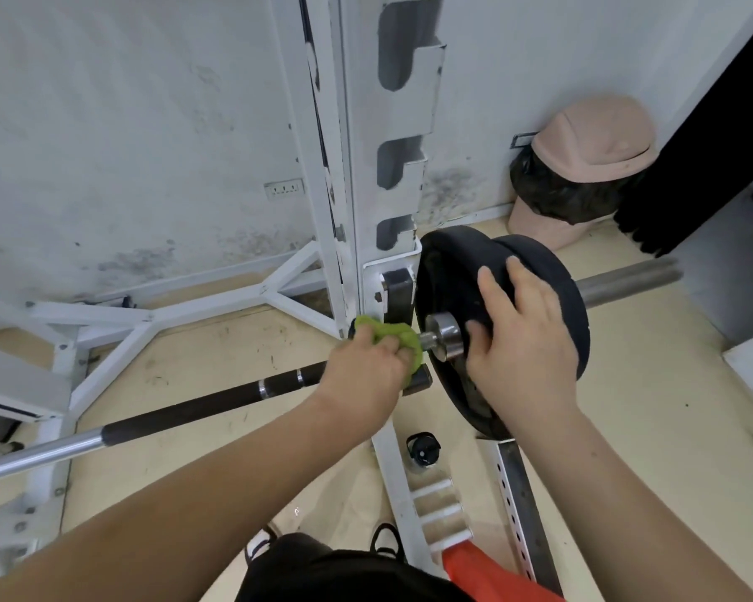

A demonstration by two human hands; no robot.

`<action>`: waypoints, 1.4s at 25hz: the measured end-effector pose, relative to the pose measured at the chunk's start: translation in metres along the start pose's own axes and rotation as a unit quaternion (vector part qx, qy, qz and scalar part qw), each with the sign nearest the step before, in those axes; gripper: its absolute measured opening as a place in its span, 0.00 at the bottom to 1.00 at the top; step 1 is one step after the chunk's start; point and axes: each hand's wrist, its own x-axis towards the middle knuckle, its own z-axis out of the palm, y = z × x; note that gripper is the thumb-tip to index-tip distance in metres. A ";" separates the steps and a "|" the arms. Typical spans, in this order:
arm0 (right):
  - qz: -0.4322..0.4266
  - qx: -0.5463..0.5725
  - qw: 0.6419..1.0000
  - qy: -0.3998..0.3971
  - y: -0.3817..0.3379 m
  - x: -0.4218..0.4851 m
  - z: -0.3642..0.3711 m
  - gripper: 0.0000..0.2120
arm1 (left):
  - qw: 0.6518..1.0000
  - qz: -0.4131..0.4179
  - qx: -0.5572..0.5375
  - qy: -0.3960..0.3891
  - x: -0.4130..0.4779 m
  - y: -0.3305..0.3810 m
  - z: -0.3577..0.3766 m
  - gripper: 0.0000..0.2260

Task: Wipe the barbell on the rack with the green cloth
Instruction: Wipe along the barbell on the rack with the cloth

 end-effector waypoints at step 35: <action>-0.058 -0.033 0.967 -0.244 -0.040 -0.032 0.078 0.06 | 0.971 -0.217 -0.098 0.012 -0.068 -0.092 0.029 0.10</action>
